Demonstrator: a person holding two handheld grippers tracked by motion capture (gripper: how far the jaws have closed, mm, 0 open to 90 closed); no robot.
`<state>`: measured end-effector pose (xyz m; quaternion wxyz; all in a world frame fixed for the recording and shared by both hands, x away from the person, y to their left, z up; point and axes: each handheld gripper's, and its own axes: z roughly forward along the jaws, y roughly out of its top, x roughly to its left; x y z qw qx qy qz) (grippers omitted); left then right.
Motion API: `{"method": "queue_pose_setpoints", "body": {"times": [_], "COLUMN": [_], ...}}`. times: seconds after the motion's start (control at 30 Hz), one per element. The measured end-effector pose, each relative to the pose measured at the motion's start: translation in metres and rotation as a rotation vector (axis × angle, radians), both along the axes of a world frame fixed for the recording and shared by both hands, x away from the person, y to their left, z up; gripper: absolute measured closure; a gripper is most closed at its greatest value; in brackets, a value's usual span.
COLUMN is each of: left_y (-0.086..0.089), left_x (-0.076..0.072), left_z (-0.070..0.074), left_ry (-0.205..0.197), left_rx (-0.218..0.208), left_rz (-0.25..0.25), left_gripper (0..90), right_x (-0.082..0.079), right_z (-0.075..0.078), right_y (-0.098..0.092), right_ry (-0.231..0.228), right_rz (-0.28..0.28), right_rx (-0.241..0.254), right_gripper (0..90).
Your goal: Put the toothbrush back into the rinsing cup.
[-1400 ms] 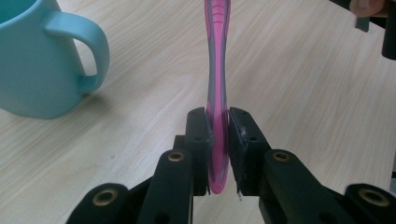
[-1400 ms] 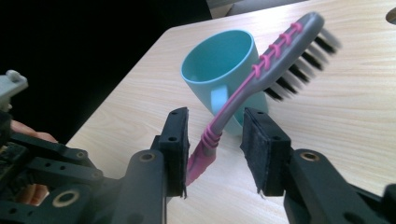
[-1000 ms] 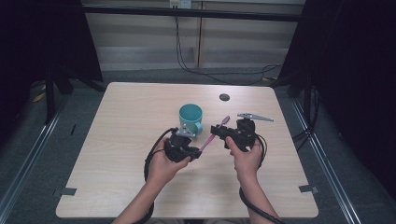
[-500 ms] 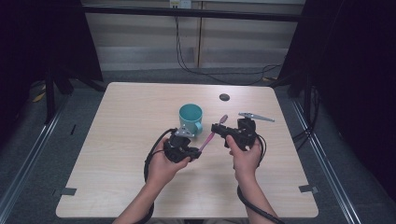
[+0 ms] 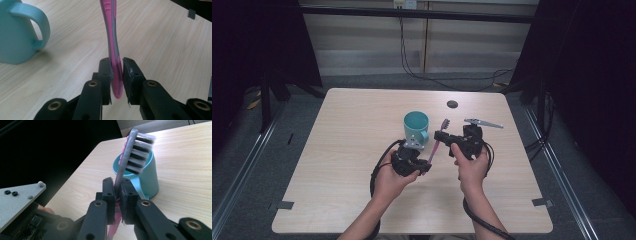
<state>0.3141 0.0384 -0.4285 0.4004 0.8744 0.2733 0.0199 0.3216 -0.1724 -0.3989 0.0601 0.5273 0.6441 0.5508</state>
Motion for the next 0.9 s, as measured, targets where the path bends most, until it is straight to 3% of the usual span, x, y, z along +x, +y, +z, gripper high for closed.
{"method": "queue_pose_setpoints", "body": {"times": [0.27,0.43,0.7,0.9], "left_y": [-0.005,-0.004,0.011,0.025], "left_x": [-0.003,-0.003,0.000,0.004], "left_z": [-0.001,-0.002,-0.004,-0.015], "left_ry": [0.016,0.004,-0.045,-0.044], "left_rx": [-0.019,-0.026,-0.024,0.000], "left_rz": [-0.013,-0.014,0.015,0.009], "left_gripper": [75.3,74.5,46.4,30.8], "right_x": [0.000,0.000,-0.001,-0.001], "right_z": [0.000,0.002,0.007,0.012], "right_y": [0.004,0.005,0.006,0.008], "right_ry": [-0.017,-0.024,-0.060,-0.099], "right_rz": [0.000,-0.002,0.008,0.020], "right_rx": [-0.029,-0.049,-0.104,-0.155], "right_gripper": [83.5,83.6,83.6,83.6]}}
